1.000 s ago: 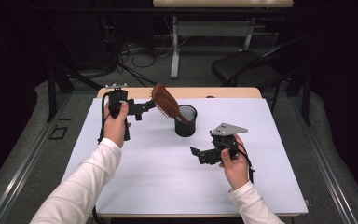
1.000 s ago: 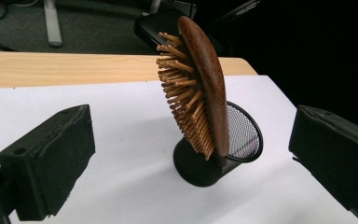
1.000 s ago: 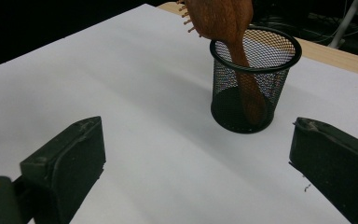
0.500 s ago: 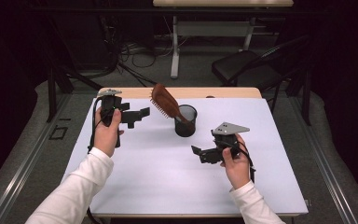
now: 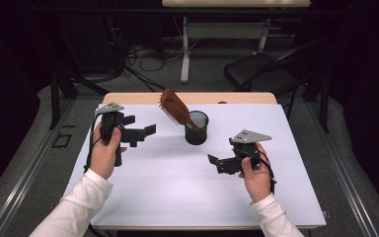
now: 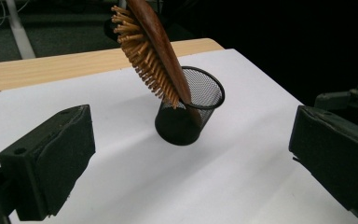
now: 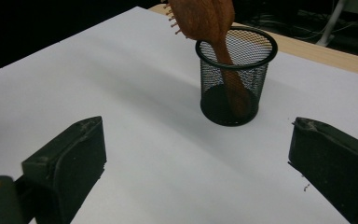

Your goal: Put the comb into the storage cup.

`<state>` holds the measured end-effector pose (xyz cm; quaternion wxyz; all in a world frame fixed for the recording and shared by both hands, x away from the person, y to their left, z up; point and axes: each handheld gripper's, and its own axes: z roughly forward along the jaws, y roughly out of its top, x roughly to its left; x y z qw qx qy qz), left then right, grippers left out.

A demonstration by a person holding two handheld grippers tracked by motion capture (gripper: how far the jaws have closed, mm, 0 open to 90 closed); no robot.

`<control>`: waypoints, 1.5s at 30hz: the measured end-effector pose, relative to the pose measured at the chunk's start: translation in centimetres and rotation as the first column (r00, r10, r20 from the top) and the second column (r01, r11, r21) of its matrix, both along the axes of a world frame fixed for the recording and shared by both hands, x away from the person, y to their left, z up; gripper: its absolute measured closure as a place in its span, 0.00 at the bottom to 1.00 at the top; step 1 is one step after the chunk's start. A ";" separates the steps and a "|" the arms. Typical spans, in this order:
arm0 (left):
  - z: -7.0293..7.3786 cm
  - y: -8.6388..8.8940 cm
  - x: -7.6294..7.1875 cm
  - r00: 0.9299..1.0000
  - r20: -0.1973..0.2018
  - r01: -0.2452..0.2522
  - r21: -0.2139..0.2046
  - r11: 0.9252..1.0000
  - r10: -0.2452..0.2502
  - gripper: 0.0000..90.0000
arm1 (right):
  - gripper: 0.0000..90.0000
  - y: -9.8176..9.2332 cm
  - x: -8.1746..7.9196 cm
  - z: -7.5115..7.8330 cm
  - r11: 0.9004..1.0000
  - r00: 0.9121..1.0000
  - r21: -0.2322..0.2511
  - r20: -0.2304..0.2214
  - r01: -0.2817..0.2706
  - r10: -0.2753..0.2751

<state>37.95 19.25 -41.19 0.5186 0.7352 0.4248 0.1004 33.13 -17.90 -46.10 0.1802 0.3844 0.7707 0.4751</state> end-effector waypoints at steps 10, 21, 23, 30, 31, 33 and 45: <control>-1.5 0.7 -2.4 0.999 0.012 0.042 0.012 0.999 -0.042 0.00 | 0.01 -1.6 -2.1 0.0 1.000 1.000 -0.023 0.008 0.005 -0.005; -3.8 1.6 -4.3 0.999 0.017 0.046 0.030 0.998 -0.046 0.00 | 0.01 -3.3 -3.8 -0.7 0.999 1.000 -0.033 0.015 0.017 -0.016; -4.2 1.8 -4.6 0.999 0.017 0.044 0.034 0.998 -0.044 0.00 | 0.01 -3.6 -3.9 -0.9 0.999 1.000 -0.029 0.012 0.024 -0.023; -5.2 2.4 -5.6 0.999 0.036 0.032 0.042 0.999 -0.034 0.00 | 0.01 -4.4 -4.6 -1.7 0.999 0.999 -0.018 0.019 0.041 -0.040; -5.4 2.5 -5.8 0.999 0.037 0.031 0.045 0.999 -0.032 0.00 | 0.01 -4.5 -4.7 -1.8 0.999 0.999 -0.012 0.016 0.044 -0.044; -5.8 2.8 -6.0 0.999 0.042 0.026 0.046 0.999 -0.028 0.00 | 0.01 -4.8 -4.9 -2.1 0.999 0.999 -0.013 0.018 0.051 -0.051; -7.7 4.3 -6.8 0.999 0.034 -0.020 0.019 1.000 0.019 0.00 | 0.01 -6.6 -5.3 -3.9 0.994 0.994 -0.012 -0.006 0.106 -0.106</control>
